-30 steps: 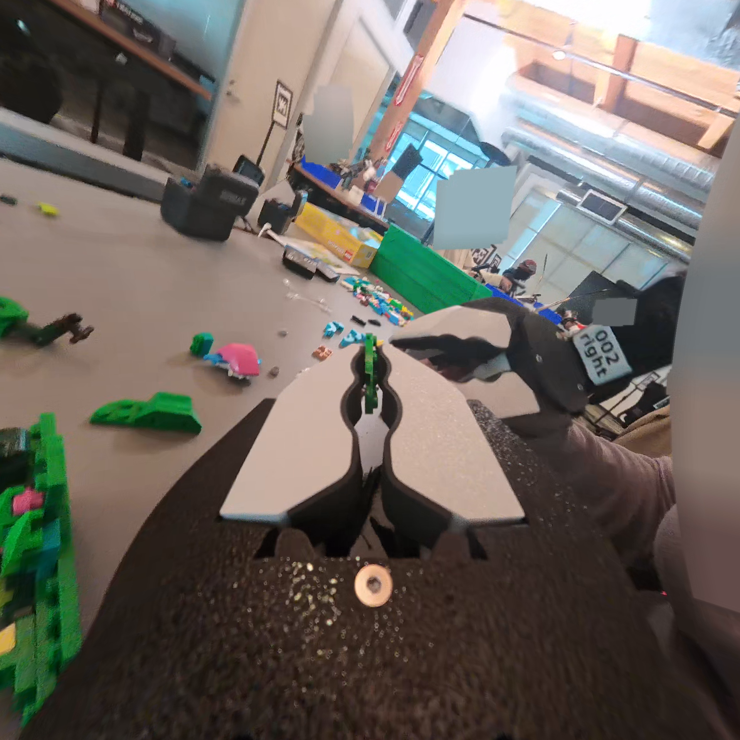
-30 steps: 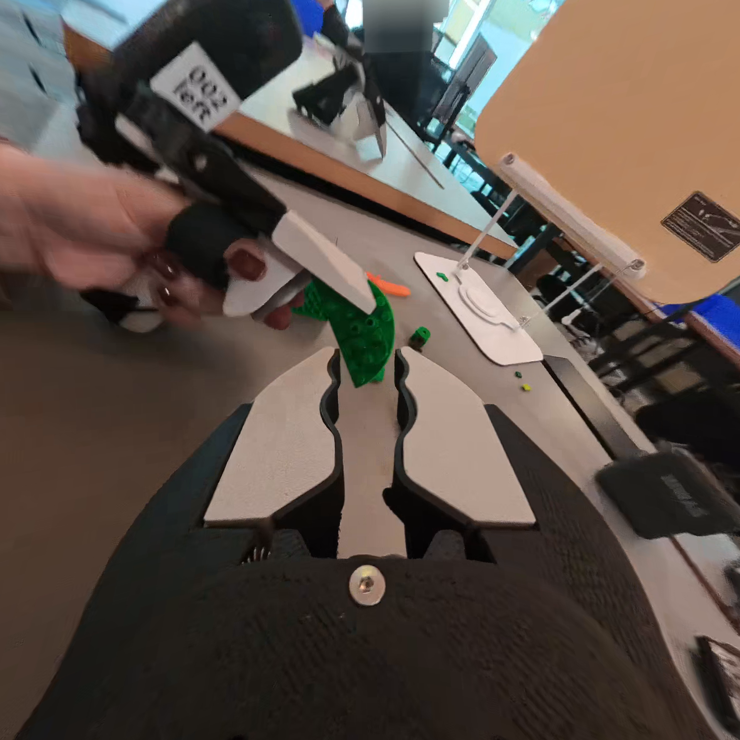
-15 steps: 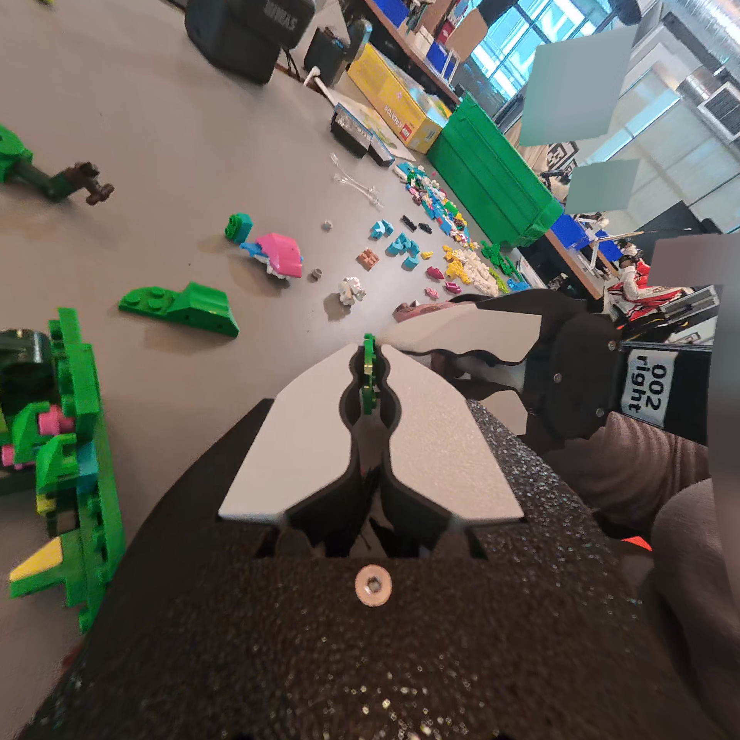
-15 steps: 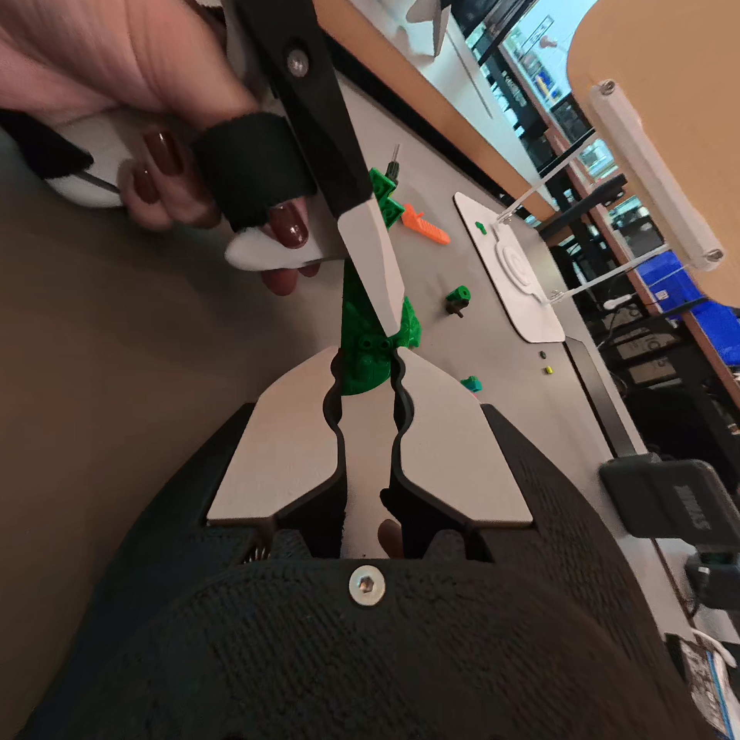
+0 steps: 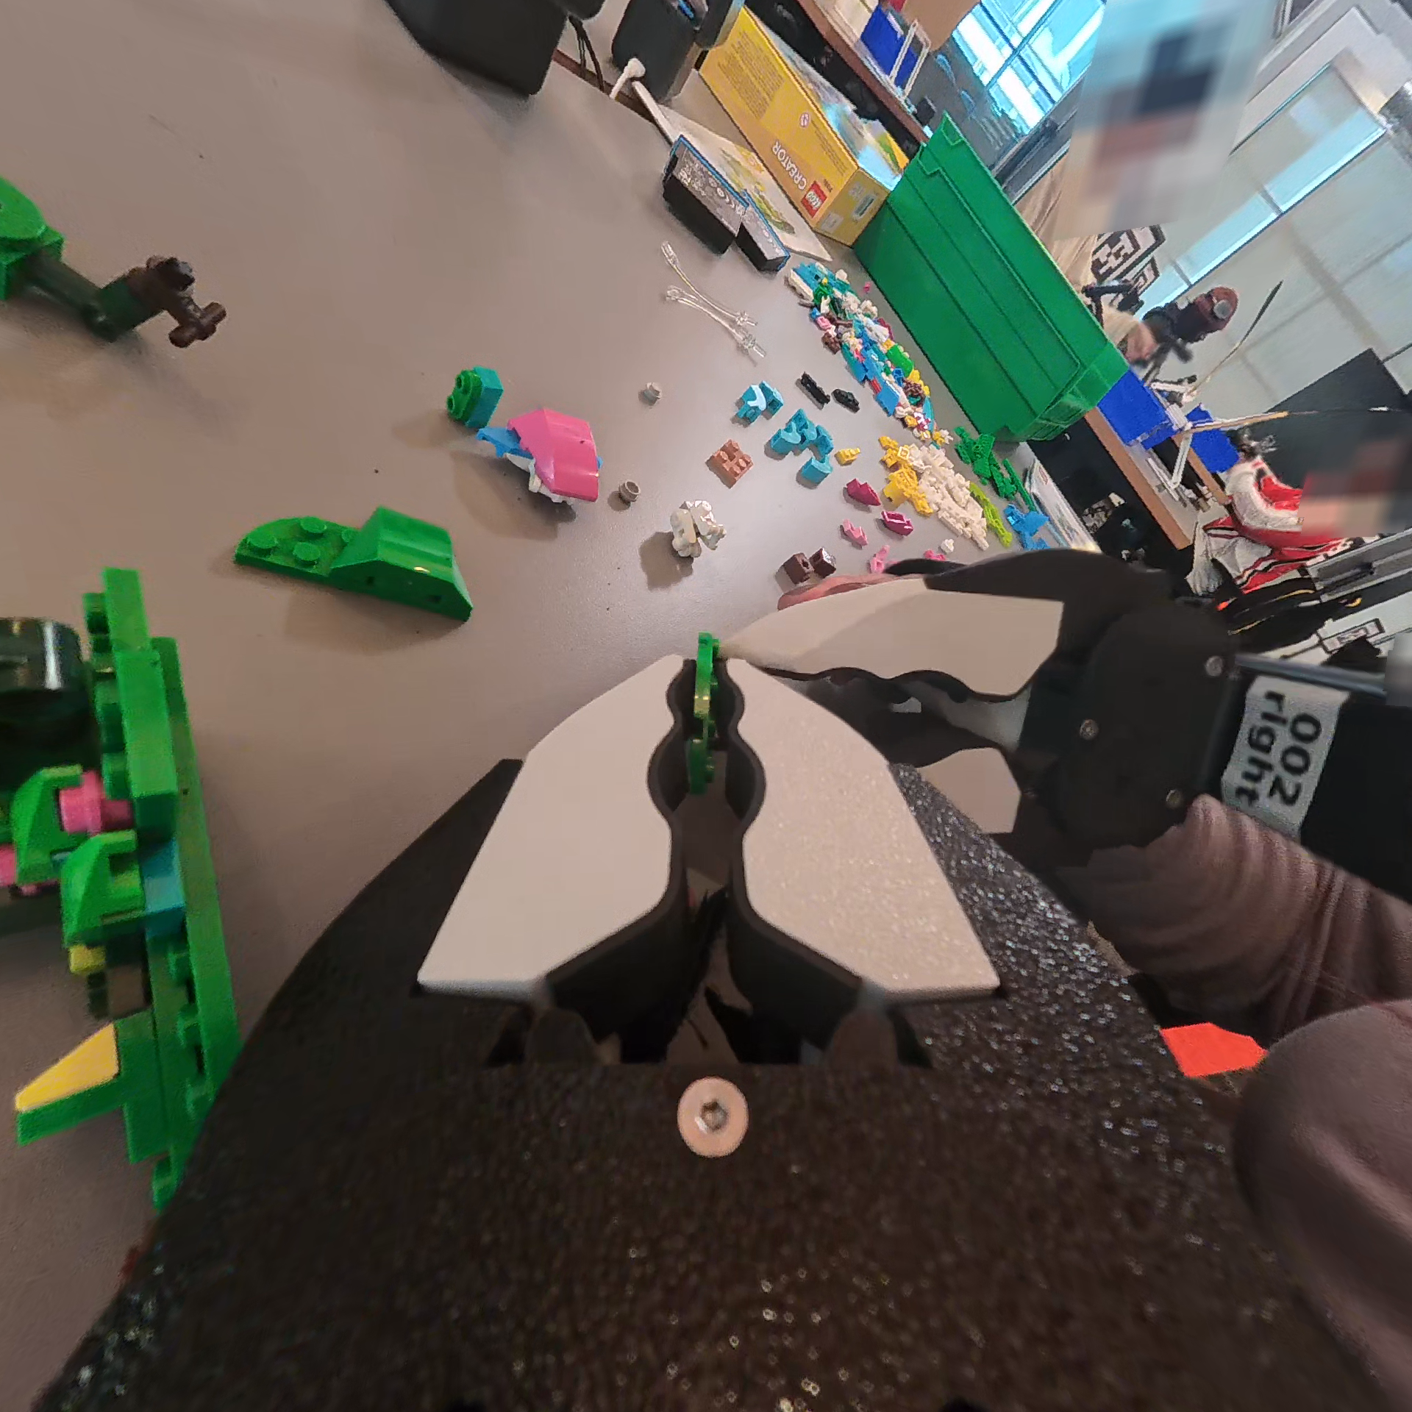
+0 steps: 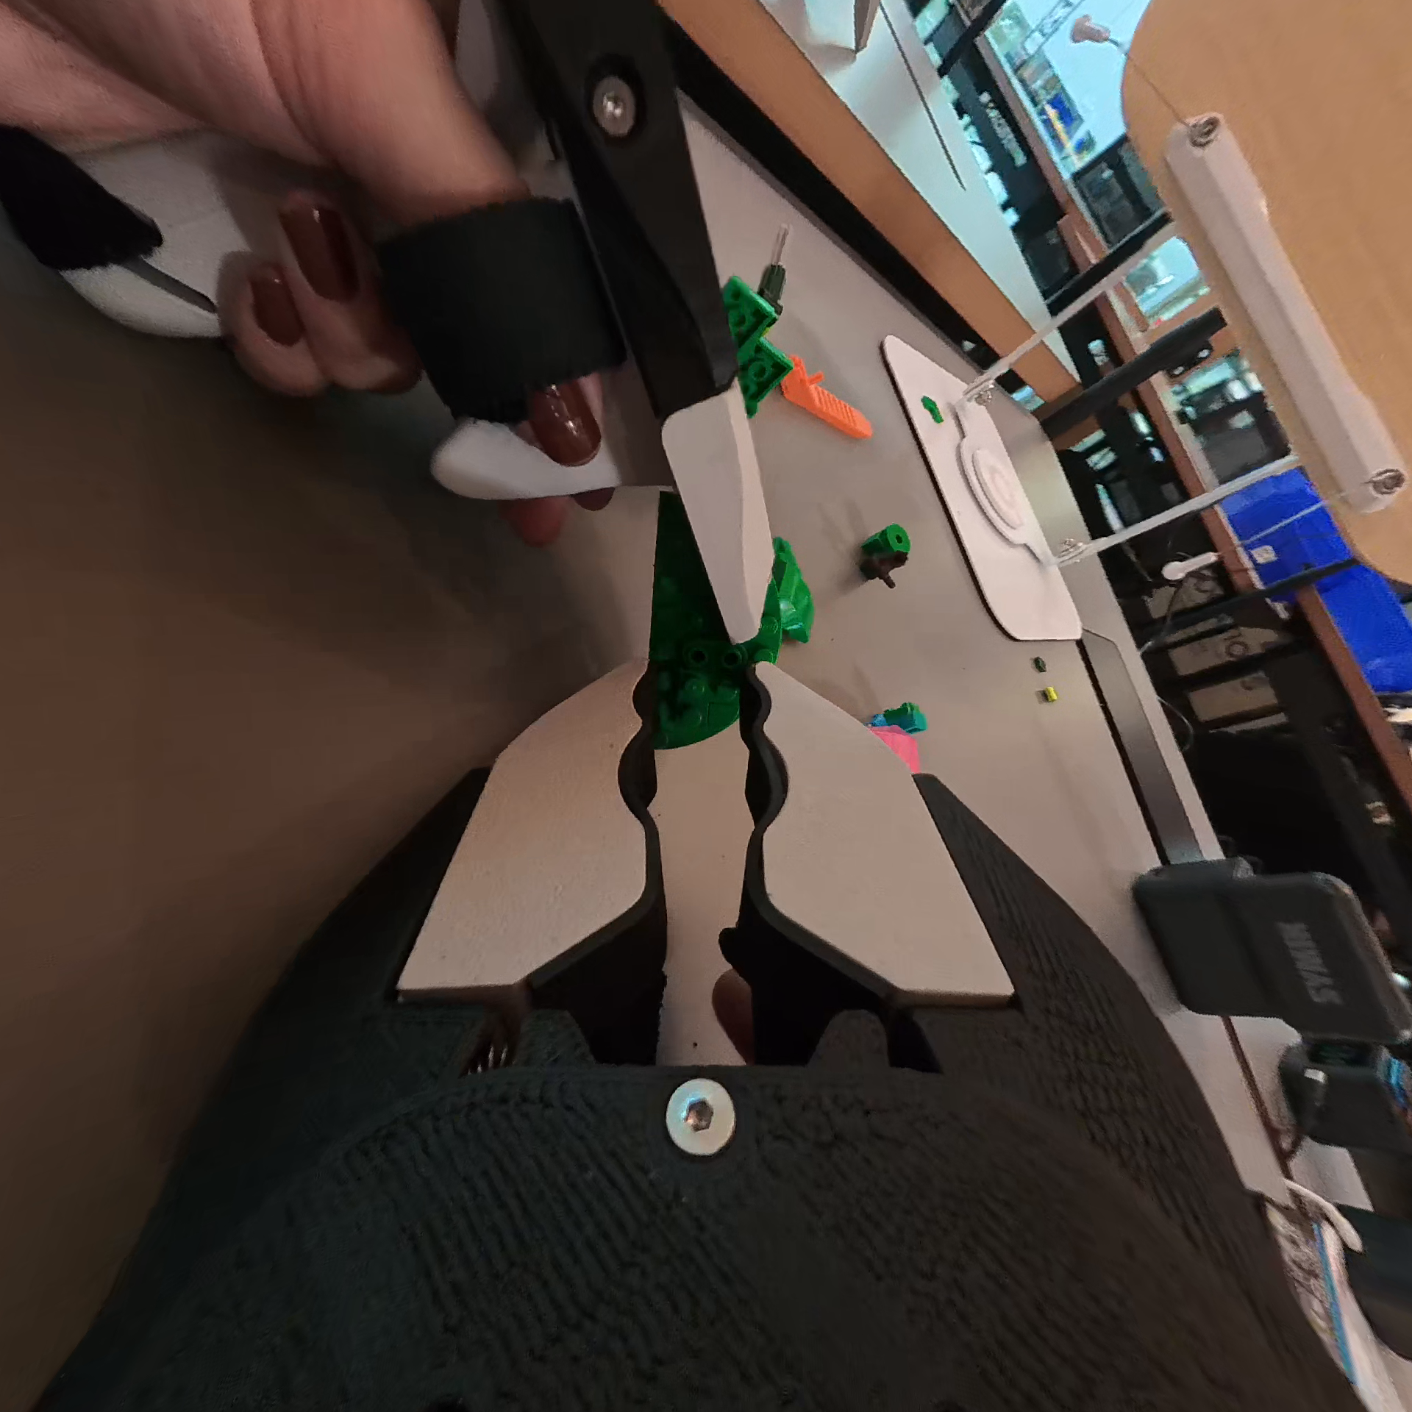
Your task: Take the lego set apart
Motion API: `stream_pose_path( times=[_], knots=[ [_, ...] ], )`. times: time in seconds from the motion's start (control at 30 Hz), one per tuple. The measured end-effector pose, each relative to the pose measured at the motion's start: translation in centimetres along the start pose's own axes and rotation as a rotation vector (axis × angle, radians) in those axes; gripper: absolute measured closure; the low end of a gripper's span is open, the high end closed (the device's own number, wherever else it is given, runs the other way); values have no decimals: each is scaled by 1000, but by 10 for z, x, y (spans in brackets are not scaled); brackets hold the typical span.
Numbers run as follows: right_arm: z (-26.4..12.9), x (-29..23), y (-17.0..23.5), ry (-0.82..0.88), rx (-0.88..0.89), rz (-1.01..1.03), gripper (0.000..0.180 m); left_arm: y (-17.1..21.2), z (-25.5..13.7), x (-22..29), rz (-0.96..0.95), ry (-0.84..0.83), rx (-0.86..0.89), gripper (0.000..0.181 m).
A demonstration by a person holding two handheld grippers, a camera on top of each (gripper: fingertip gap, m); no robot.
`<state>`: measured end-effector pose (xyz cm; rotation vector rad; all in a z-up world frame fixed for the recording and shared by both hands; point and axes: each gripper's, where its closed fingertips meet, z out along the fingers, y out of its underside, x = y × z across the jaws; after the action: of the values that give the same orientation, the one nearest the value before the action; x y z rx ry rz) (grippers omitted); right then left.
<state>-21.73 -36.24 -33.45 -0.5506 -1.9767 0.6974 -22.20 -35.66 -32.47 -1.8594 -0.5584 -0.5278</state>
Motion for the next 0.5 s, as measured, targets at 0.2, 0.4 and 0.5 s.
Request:
stream_pose_path(
  times=[0.2, 0.4, 0.5],
  knots=[
    [-4, -3, 2, -90, 26, 37, 168, 4, 2, 1, 35, -12, -31, 178],
    [-9, -9, -1, -136, 66, 12, 169, -1, -3, -9, 18, -55, -2, 178],
    [-10, -4, -1, -103, 67, 31, 169, -3, -7, -13, -9, -47, 4, 178]
  ],
)
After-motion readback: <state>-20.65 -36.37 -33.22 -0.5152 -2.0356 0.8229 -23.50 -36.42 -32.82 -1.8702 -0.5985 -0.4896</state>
